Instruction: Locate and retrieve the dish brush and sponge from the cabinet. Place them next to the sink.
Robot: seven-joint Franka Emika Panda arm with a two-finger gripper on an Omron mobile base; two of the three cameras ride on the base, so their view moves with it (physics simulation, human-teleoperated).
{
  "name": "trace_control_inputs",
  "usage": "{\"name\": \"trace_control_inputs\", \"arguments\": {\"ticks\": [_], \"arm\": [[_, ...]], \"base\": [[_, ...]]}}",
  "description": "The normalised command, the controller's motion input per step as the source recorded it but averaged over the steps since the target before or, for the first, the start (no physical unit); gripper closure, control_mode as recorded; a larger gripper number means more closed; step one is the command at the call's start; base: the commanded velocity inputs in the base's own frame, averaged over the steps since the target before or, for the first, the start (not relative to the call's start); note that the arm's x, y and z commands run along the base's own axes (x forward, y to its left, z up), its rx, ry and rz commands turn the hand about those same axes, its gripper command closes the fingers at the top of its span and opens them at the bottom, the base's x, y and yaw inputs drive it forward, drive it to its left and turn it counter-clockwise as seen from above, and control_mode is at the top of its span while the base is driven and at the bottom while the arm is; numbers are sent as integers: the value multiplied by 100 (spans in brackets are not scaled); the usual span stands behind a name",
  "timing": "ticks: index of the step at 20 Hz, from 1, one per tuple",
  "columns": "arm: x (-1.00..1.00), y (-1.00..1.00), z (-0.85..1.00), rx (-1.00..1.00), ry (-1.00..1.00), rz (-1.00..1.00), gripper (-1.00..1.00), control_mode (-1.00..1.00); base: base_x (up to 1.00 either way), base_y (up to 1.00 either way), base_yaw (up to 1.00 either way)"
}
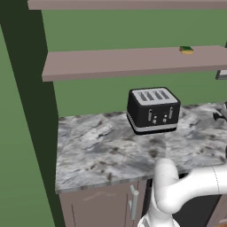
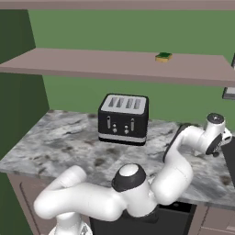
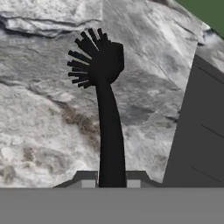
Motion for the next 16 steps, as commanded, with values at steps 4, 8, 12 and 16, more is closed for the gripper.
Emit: {"name": "trace_control_inputs", "arguments": {"ticks": [4,8,12,16], "arm": [[0,-24,-30,8,0,0,100,-100],[-2,-1,-27,6,0,0,100,-100],[-7,1,-26,8,0,0,-100,-100],[-2,2,-20,7,0,0,-100,-100]], "base": [[0,0,0],[0,0,0],[0,0,0],[0,0,0]]}}
